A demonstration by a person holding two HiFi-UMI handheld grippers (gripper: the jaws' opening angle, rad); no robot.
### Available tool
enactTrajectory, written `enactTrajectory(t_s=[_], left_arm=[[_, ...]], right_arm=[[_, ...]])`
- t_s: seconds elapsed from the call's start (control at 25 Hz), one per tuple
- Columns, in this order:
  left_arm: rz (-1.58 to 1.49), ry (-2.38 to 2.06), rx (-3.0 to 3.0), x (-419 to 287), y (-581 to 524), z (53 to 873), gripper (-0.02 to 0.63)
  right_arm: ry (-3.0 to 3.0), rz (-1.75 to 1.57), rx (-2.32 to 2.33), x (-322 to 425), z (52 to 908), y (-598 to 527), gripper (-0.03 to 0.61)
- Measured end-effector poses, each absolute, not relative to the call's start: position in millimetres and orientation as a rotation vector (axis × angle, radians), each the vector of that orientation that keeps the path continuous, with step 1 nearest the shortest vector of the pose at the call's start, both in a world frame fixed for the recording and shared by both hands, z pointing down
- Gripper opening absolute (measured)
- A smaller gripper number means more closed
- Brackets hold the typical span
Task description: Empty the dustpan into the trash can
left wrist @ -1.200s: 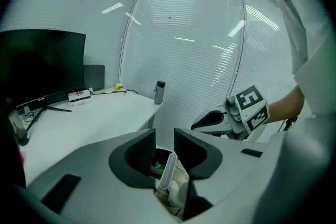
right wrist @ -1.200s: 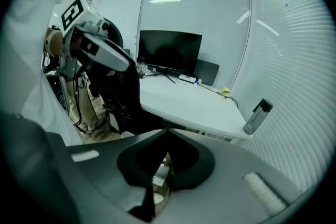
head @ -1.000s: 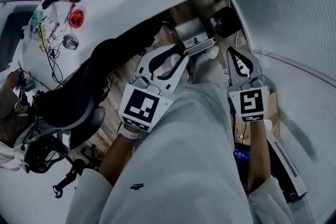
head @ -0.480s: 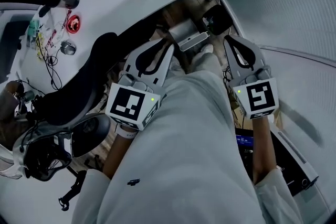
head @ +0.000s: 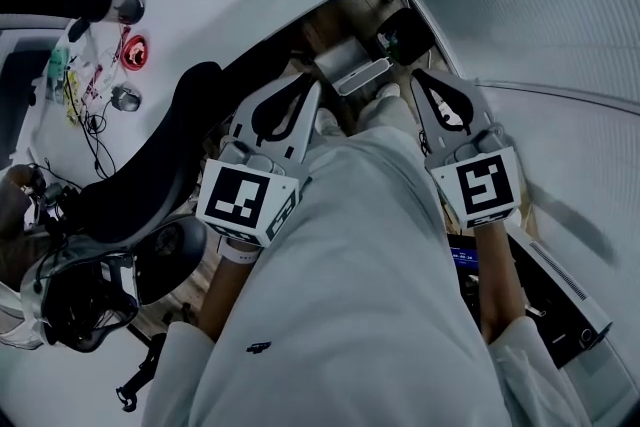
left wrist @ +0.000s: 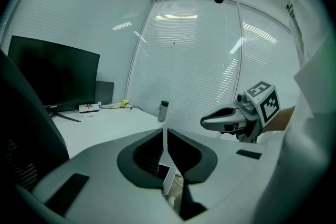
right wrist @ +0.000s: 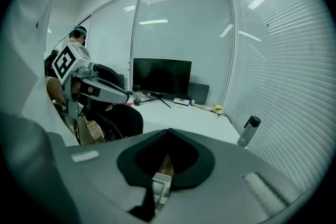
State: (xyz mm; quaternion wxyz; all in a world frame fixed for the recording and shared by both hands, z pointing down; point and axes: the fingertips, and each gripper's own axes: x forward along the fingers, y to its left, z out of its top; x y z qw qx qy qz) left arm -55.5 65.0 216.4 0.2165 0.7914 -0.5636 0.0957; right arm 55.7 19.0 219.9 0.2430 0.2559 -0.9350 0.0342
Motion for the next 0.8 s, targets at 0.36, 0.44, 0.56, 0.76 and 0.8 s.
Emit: enactTrajectory(t_s=[0.36, 0.44, 0.56, 0.76, 0.8], left_arm=[[0.256, -1.580, 2.168, -62.3, 64.7, 216.9, 0.026], [0.252, -1.584, 2.165, -63.9, 63.9, 215.4, 0.025], [0.252, -1.577, 2.170, -62.4, 63.3, 213.7, 0.025], [0.259, -1.567, 2.174, -63.3, 64.1, 214.6, 0.025], [0.260, -1.565, 2.175, -63.3, 64.5, 214.3, 0.025]], right_arm=[[-2.561, 0.120, 0.675, 49.5, 220.2, 21.1, 0.011], [-2.567, 0.121, 0.663, 46.6, 219.5, 20.7, 0.011], [-2.567, 0.121, 0.649, 45.2, 220.2, 21.0, 0.011], [-2.575, 0.116, 0.639, 40.5, 217.9, 21.3, 0.011], [-2.575, 0.118, 0.639, 40.2, 217.5, 21.7, 0.011]])
